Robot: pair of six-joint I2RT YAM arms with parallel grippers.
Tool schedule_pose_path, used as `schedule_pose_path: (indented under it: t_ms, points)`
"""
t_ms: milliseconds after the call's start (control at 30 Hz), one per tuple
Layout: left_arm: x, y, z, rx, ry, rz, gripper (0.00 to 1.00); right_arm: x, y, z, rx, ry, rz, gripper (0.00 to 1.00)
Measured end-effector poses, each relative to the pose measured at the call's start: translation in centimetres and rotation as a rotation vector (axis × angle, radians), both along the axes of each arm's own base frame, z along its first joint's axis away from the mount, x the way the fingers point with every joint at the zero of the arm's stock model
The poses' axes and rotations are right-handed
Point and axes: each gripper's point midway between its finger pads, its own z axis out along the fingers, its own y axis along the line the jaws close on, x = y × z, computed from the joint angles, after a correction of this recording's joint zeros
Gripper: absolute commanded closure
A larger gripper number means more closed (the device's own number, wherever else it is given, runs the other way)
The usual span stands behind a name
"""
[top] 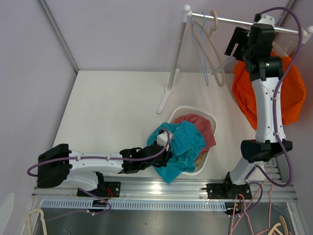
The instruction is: Remove the t-shirt from the hanger
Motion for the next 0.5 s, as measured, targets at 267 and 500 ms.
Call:
schedule_pose_path:
  t_ms: [267, 500]
  points:
    - [-0.2, 0.7, 2.1, -0.035, -0.027, -0.013, 0.01, -6.9, -9.3, 5.1, 0.002, -0.111, -0.223, 0.14]
    - [-0.7, 2.6, 10.8, -0.162, -0.103, -0.031, 0.00, -9.4, -15.5, 5.1, 0.005, -0.113, -0.331, 0.12]
